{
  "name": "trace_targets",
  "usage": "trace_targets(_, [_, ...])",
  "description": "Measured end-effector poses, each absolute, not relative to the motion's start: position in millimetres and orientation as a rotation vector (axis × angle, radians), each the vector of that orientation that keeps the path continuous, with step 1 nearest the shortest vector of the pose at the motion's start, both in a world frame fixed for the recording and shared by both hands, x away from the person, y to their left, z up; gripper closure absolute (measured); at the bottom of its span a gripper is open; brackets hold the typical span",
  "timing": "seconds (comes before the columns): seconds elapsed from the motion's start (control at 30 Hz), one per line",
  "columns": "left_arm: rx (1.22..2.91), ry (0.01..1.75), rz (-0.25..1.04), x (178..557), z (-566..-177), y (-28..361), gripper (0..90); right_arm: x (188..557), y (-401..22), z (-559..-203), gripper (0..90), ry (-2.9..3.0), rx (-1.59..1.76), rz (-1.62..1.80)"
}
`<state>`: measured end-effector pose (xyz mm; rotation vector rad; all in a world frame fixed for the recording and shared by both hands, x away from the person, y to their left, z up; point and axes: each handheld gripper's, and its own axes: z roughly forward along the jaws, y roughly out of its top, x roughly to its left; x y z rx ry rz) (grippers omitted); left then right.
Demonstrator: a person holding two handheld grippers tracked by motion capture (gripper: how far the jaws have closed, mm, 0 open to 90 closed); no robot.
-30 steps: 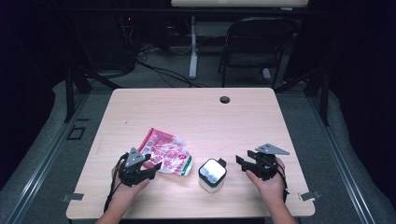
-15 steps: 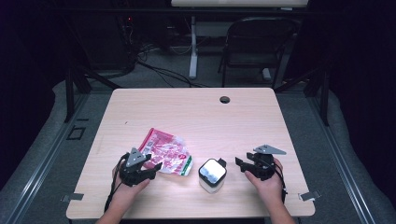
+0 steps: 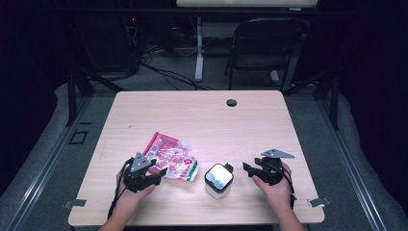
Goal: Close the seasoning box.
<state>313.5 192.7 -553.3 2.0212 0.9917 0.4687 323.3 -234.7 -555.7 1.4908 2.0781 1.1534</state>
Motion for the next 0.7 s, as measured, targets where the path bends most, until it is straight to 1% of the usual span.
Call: trace_targets(0.7, [2.017,0.998,0.462,315.2,-553.3,194.0,42.4,323.4,-236.4,-555.9,42.7,2.073,1.498,1.146])
